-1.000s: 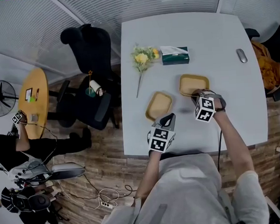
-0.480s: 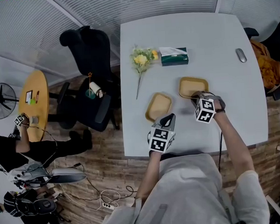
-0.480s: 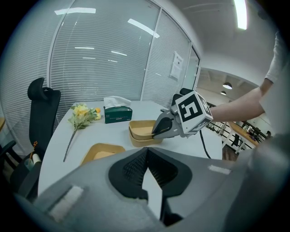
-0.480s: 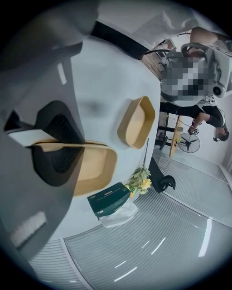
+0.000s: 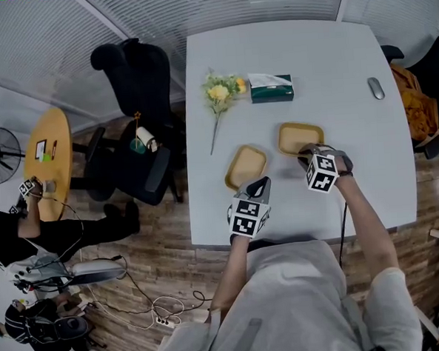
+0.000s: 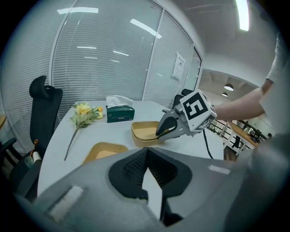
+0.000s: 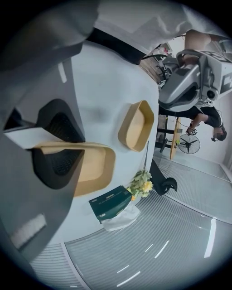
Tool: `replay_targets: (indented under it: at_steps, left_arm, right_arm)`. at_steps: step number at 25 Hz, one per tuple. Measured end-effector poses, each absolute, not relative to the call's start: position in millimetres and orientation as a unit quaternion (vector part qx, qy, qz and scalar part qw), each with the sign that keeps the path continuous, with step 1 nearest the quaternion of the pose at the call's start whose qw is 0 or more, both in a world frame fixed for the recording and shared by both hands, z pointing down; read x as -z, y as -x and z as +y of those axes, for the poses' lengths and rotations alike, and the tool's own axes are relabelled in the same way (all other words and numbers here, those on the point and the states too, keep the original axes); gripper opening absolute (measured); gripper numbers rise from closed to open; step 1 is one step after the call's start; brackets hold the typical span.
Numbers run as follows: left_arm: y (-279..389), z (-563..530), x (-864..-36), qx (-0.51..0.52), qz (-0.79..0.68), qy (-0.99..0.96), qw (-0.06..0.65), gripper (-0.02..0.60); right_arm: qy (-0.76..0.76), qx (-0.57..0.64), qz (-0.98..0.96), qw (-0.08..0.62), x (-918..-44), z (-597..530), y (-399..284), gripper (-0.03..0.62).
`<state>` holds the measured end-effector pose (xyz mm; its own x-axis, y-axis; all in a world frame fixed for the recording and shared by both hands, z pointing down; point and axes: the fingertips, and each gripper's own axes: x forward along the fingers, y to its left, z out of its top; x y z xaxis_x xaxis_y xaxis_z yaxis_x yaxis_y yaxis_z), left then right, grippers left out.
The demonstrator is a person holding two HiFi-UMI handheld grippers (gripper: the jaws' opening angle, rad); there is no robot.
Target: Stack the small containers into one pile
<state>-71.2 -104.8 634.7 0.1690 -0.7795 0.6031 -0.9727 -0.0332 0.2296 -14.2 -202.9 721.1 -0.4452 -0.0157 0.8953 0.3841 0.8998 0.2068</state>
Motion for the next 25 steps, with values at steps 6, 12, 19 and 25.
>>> replay_targets:
  at_steps: [6,12,19,25]
  left_arm:
    - [84,-98,-639,-0.152,-0.637,-0.689,0.31,0.006]
    - [101,-87,-643,-0.148,-0.653,-0.672,0.318,0.006]
    - [119,-63,-645,-0.142,-0.673,-0.647,0.329,0.006]
    - [142,-33,-647,-0.136,-0.697,-0.618,0.337,0.006]
  right_arm:
    - [0.121,0.204,-0.83,0.505,-710,-196,20,0.051]
    - [0.197,0.245,-0.83,0.46,-694,-149,57,0.054]
    - [0.325,0.34,-0.763,0.442,-708,-92,80,0.072]
    - [0.398,0.441,-0.675,0.439,-742,-79,87,0.082]
